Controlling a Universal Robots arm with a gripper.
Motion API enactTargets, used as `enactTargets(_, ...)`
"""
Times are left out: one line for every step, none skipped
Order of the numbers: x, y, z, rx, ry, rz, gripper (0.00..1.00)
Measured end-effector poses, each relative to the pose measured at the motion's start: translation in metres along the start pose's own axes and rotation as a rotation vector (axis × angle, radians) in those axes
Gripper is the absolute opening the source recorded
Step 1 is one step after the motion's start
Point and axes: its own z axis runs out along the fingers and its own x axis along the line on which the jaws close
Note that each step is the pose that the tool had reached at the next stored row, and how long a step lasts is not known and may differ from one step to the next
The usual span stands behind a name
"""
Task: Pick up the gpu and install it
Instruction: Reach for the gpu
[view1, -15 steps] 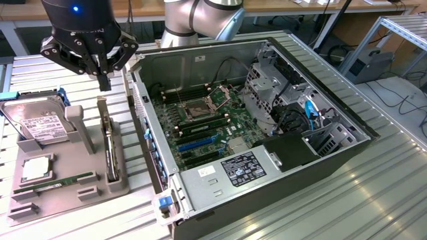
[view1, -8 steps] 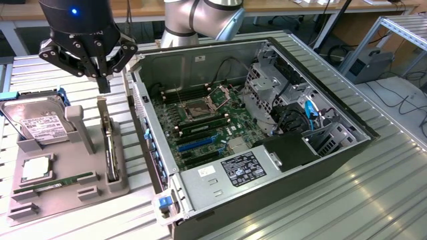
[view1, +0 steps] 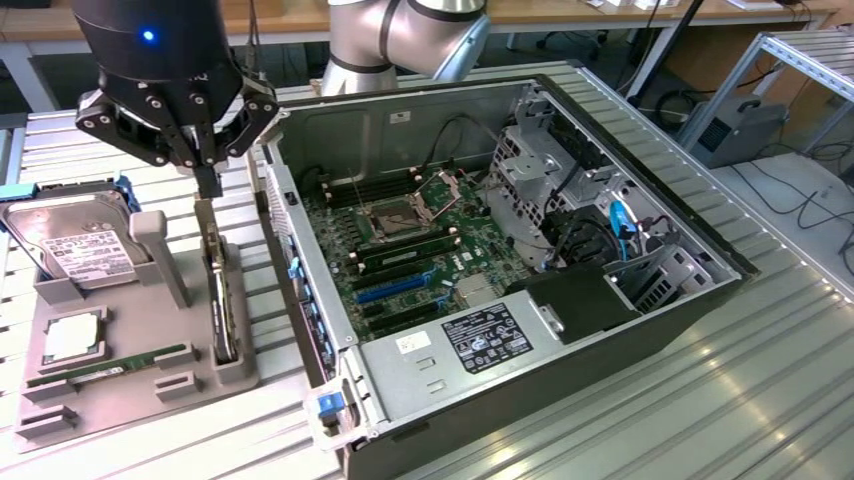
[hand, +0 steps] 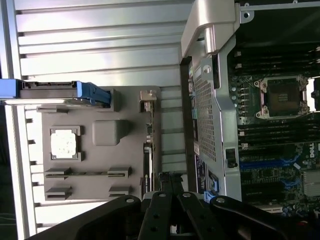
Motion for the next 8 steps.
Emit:
enactTargets(0.0,-0.0011,0.0,-0.0001,-0.0001,0.0,0.11)
enactTargets(0.0001,-0.0027,-0.0001,0.0,0.0,0.0,0.11)
enactTargets(0.0001,-0.0038,-0.0002,0.0001,0.0,0.0,0.11)
enactTargets(0.0002,-0.0051,-0.0002,0.0,0.0,0.0,0.11)
enactTargets(0.0004,-0.0063,-0.0002,0.0,0.0,0.0,0.11)
enactTargets(0.0006,-0.0076,-0.0003,0.0,-0.0001,0.0,0.11)
enactTargets(0.0008,-0.0088,-0.0003,0.0,0.0,0.0,0.11)
enactTargets(0.001,-0.0101,-0.0003,-0.0001,-0.0001,0.0,0.11)
